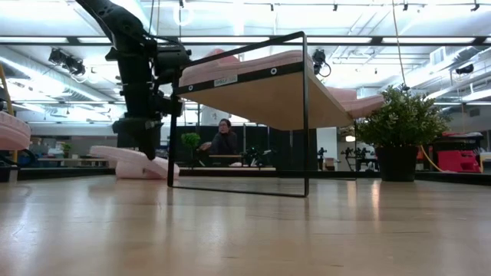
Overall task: Pick and place slides into the shelf
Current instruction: Put the top pink slide on the shelf
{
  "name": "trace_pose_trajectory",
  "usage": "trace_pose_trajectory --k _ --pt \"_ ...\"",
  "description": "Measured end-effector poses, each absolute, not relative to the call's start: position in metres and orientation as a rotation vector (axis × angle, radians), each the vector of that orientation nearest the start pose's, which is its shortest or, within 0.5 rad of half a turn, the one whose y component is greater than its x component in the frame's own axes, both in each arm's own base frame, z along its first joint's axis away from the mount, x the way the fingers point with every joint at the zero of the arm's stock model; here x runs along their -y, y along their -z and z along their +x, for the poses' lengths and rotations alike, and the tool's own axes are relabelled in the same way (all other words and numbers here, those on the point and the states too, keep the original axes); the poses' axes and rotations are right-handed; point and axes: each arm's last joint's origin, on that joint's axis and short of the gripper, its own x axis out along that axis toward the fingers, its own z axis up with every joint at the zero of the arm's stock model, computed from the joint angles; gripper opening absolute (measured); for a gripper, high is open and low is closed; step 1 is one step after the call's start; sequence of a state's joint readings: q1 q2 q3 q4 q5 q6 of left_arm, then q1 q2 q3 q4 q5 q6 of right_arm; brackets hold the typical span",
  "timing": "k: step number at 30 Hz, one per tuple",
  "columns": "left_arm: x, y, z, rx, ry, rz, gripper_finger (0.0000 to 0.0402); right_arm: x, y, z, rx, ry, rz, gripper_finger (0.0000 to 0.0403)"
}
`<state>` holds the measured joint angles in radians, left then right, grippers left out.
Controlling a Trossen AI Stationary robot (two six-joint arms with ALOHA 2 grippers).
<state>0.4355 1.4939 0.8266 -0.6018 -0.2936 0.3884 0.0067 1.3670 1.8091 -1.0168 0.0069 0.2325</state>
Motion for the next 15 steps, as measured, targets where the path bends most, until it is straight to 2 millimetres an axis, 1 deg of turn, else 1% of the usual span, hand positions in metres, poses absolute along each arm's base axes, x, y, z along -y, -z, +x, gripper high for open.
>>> trace_pose_trajectory --k 6,9,13,15 --pt "-0.121 -0.186 0.235 -1.383 -0.404 0.241 0.0007 0.001 -0.469 0.244 -0.571 0.075 0.224 0.0244" --pt "-0.125 -0.196 0.239 -1.371 -0.456 0.295 0.0012 0.003 -0.469 0.243 -0.57 0.086 0.227 0.0244" --pt "-0.133 -0.207 0.238 -1.369 -0.484 0.303 0.0007 0.003 -0.469 0.243 -0.57 0.086 0.227 0.0244" --pt "-0.136 -0.21 0.232 -1.413 -0.476 0.248 0.0007 0.003 -0.469 0.243 -0.57 0.086 0.227 0.0244"
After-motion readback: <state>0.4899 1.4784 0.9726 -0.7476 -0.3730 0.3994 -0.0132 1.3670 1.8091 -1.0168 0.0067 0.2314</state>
